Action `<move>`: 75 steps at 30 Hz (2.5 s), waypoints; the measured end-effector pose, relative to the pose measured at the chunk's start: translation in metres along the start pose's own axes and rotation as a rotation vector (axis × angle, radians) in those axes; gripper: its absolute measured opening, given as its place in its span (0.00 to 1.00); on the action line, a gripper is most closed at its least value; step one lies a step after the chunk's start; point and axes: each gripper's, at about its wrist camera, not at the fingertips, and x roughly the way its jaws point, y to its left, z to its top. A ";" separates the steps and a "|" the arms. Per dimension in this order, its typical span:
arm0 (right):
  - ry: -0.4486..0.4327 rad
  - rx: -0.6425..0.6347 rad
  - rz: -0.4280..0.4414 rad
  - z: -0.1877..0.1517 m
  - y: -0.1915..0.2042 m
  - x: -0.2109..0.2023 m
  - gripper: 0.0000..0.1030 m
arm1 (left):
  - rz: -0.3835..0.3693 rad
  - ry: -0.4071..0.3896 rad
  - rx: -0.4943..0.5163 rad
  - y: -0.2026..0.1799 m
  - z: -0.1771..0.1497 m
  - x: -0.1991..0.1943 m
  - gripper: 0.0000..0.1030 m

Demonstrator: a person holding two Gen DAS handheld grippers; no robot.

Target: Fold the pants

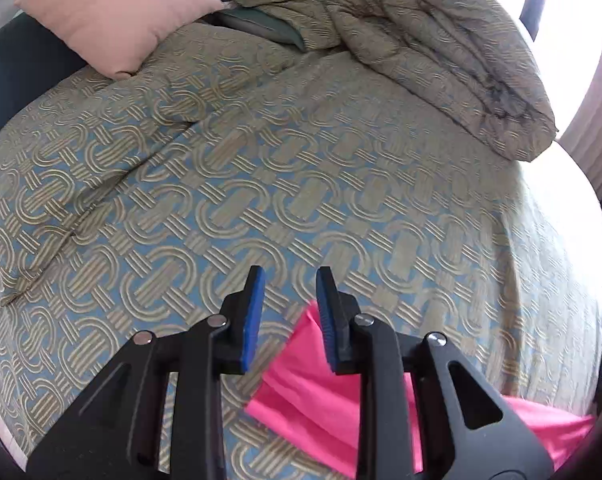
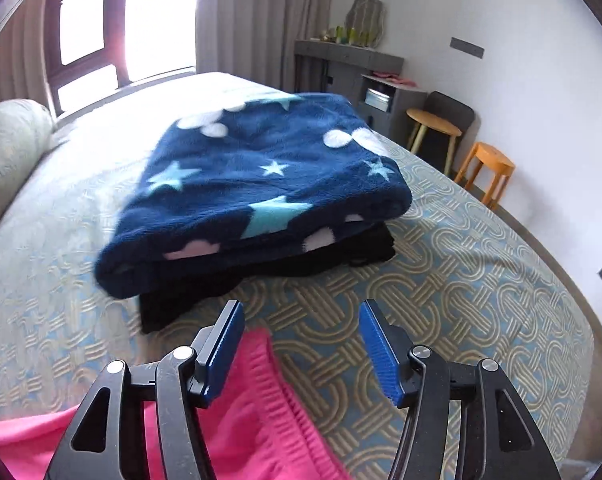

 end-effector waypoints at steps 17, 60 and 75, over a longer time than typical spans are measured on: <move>0.193 -0.097 0.378 -0.159 0.001 -0.111 0.59 | -0.817 0.418 0.712 -0.284 -0.325 -0.104 0.55; 0.211 -0.047 0.448 -0.116 -0.091 0.011 0.31 | -0.666 0.232 0.964 -0.381 -0.422 -0.149 0.18; 0.171 -0.057 0.362 -0.114 -0.086 0.003 0.12 | -0.641 0.125 1.033 -0.382 -0.435 -0.169 0.32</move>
